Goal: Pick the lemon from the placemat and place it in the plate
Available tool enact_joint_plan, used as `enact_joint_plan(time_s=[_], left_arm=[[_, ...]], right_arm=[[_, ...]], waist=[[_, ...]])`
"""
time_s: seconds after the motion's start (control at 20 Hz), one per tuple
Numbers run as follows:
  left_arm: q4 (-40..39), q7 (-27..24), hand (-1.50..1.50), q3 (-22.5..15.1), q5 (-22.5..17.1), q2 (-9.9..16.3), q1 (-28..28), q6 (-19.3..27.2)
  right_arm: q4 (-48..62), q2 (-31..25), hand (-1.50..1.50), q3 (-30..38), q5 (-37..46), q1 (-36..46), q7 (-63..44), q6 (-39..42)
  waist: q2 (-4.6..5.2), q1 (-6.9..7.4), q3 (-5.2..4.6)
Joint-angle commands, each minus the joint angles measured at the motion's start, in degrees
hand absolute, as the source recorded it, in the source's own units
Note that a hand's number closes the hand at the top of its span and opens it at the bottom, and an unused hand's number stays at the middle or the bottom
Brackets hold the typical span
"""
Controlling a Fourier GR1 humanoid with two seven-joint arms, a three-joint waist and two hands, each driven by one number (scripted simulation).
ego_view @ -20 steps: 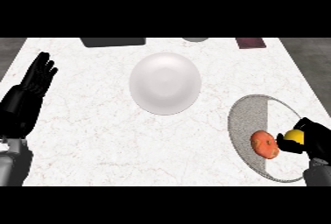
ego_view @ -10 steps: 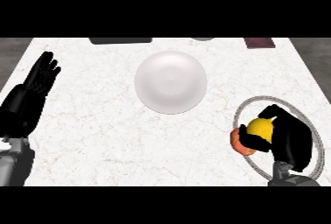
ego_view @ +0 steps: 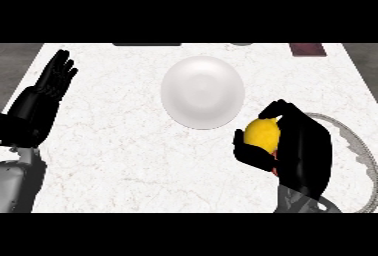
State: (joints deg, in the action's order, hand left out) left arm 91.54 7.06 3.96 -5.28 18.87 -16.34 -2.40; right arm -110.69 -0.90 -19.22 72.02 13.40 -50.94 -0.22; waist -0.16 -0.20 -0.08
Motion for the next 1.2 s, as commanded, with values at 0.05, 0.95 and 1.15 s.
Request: enact_joint_plan(time_s=[0.05,0.95,1.15], left_arm=[[-0.30,0.50,0.00,-1.03,1.00,-1.55,-0.99,0.00],[-1.23,-1.28,0.00,-1.15,2.66,-3.24,-1.71,-0.83],[0.38,0.98,0.00,-1.38,2.00,-3.47,-2.62,-1.16]], right_arm=[[11.33,0.86,1.50,2.89,-4.08,15.79,-4.32,-0.07],[70.18,0.90,1.50,9.52,-18.77,43.72,4.97,-28.25],[79.72,0.90,1.50,8.41,-22.06,46.46,8.28,-29.27]], waist=[[0.30,0.90,0.07],[0.89,2.59,0.08],[0.96,3.25,0.09]])
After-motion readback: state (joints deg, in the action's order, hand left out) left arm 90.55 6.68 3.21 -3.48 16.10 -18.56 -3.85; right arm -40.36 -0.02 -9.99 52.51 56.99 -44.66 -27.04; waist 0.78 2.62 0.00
